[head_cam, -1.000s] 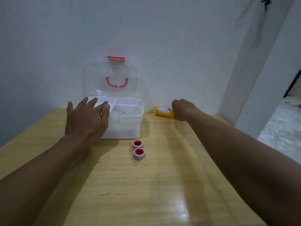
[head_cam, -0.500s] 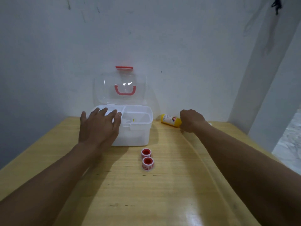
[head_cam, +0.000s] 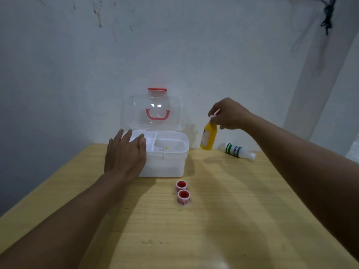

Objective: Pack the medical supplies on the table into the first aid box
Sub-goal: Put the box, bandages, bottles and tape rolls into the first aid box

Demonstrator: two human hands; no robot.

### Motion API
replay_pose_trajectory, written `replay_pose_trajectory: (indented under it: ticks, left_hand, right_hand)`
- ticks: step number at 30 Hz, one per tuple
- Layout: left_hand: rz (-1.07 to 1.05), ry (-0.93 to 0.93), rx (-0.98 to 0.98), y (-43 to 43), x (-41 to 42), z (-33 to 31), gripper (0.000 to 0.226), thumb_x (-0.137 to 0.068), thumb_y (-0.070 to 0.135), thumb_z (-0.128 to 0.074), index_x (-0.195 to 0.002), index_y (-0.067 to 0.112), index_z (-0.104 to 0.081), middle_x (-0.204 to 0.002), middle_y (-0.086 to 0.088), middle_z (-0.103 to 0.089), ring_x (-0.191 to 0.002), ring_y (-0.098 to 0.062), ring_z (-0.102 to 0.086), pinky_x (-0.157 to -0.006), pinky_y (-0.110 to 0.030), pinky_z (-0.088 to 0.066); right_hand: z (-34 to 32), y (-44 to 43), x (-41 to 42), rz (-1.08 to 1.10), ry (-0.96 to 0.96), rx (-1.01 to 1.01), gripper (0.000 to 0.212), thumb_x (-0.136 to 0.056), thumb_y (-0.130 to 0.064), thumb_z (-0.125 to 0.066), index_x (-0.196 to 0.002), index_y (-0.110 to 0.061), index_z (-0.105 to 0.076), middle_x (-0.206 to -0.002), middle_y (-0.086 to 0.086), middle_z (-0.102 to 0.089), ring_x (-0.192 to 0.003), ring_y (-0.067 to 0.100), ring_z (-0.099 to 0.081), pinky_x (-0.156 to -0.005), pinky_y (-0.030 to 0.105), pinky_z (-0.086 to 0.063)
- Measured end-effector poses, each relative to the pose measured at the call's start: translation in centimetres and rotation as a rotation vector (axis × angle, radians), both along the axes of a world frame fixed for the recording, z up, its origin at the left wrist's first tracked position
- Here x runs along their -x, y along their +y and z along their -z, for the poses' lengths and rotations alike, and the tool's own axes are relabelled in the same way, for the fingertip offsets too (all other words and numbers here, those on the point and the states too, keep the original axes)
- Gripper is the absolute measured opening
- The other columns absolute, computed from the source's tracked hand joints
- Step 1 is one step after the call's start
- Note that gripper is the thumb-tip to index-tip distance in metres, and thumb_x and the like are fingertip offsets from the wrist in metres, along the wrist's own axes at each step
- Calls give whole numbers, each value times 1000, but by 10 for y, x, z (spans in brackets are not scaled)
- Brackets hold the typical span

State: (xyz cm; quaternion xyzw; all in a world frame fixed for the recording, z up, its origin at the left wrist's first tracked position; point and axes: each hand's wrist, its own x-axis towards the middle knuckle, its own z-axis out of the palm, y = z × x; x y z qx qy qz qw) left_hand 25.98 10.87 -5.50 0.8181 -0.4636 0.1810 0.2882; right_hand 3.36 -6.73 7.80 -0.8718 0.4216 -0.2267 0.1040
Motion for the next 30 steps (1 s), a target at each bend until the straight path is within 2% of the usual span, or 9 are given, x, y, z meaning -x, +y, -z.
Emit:
replay_pose_trajectory:
  ticks: [5, 10, 15, 17, 19, 25, 30]
  left_hand:
    - [1, 18, -19, 3, 1, -1, 52, -102, 40, -19, -140, 28, -53, -153, -7, -41, -147, -27, -22, -119, -48, -16]
    - [7, 62, -9, 4, 2, -1, 51, -101, 40, -21, -137, 28, -55, -151, -7, -44, -146, -25, -22, -119, -48, -18]
    - [1, 61, -39, 4, 2, -1, 52, -101, 40, -19, -137, 30, -55, -152, -6, -42, -147, -25, -21, -119, -48, -16]
    - [0, 58, -43, 4, 2, -1, 51, -101, 39, -19, -136, 30, -55, -152, -6, -43, -147, -26, -21, -118, -48, -16]
    - [1, 56, -43, 4, 1, -1, 51, -101, 39, -20, -135, 30, -57, -151, -6, -44, -146, -26, -22, -118, -48, -16]
    - [2, 40, -29, 3, 0, 0, 50, -101, 37, -22, -131, 28, -61, -148, -7, -47, -145, -27, -27, -117, -47, -21]
    - [-1, 6, -18, 0, -2, 1, 55, -99, 40, -18, -130, 29, -62, -147, -8, -49, -142, -27, -31, -115, -47, -24]
  right_hand:
    - [-36, 23, -20, -88, -70, 50, 29, -84, -9, -70, -112, -7, -72, -96, 11, -74, -79, 20, -74, -81, 41, -61]
    - [-46, 37, -44, -180, -25, 93, 23, -84, -11, -73, -107, -12, -73, -98, 5, -70, -81, 18, -72, -77, 32, -59]
    - [-28, 36, -72, -225, 115, 153, 26, -82, -11, -73, -107, -18, -75, -100, 1, -69, -87, 16, -68, -75, 29, -56]
    - [-17, 34, -80, -232, 168, 157, 27, -82, -12, -74, -109, -19, -74, -100, 0, -67, -89, 15, -65, -68, 23, -50]
    - [-6, 33, -87, -236, 218, 164, 28, -82, -13, -75, -109, -19, -74, -101, 0, -66, -90, 15, -61, -68, 22, -44]
    - [25, 23, -96, -253, 307, 165, 24, -84, -9, -72, -106, -18, -75, -106, 3, -68, -89, 17, -60, -73, 25, -48]
    - [37, 17, -94, -287, 293, 178, 21, -92, -8, -62, -108, -17, -74, -112, 3, -69, -91, 15, -60, -77, 24, -48]
